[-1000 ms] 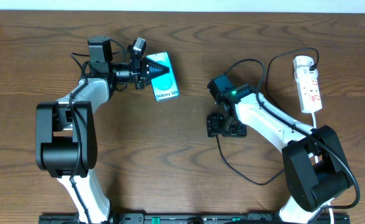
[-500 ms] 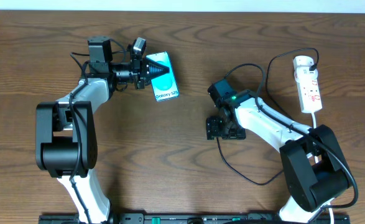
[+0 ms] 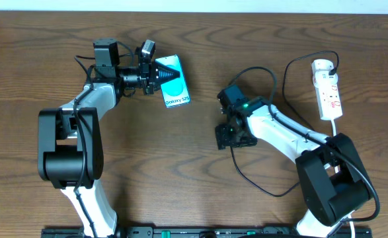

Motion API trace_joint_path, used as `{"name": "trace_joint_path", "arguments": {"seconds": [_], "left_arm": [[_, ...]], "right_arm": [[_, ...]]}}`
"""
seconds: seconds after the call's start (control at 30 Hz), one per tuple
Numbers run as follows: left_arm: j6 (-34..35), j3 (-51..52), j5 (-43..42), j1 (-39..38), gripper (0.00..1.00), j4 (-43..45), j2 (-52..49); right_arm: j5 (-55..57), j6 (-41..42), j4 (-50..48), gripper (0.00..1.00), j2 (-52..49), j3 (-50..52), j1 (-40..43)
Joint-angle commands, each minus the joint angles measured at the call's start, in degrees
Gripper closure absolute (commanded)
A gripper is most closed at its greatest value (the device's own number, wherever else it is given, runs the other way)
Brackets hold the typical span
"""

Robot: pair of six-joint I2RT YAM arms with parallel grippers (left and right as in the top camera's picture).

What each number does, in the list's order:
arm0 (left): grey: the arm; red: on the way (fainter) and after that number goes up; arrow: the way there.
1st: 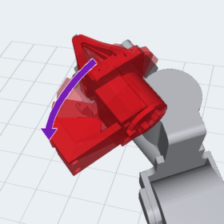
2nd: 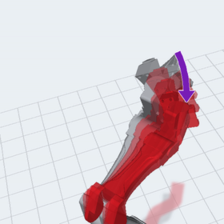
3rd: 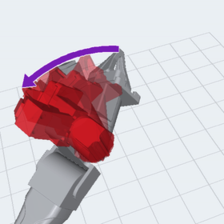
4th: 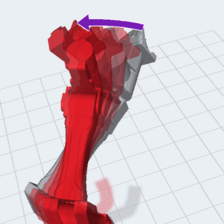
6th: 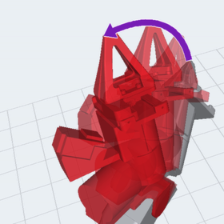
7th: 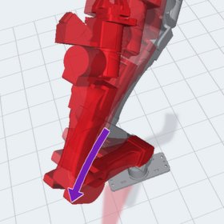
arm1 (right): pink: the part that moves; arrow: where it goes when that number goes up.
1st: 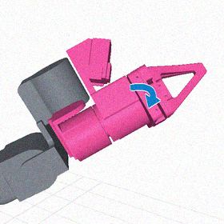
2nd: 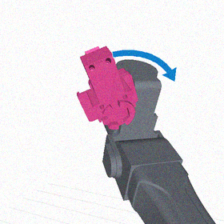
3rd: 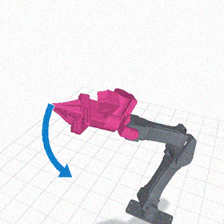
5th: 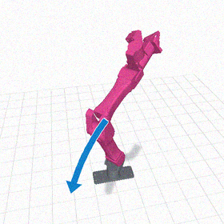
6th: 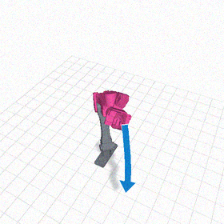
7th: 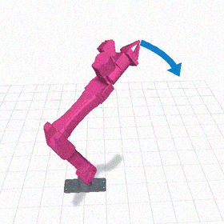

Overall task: Plug charger to phone and switch on socket
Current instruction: 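Move the right gripper down over the black cable's plug on the table, then close the right gripper on the USB-C plug end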

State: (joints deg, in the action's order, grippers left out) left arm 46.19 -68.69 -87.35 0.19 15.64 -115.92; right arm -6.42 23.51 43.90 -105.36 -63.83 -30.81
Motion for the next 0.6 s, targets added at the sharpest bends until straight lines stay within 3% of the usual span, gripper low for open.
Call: {"name": "trace_joint_path", "arguments": {"seconds": [0.0, 0.4, 0.57], "left_arm": [[-1.4, 0.0, -2.01, -0.17, 0.93, 0.35, 0.07], [-1.4, 0.0, -2.01, -0.17, 0.93, 0.33, 0.07], [-1.42, 0.0, -2.01, -0.17, 0.93, 0.35, 0.07]], "right_arm": [[0.11, -0.85, -0.63, 0.32, 0.22, 0.46, -1.46], [1.81, 0.22, -0.68, 0.38, 0.22, 0.92, -1.6], [2.69, 1.31, -0.68, 0.48, 0.22, 0.94, -1.6]]}}
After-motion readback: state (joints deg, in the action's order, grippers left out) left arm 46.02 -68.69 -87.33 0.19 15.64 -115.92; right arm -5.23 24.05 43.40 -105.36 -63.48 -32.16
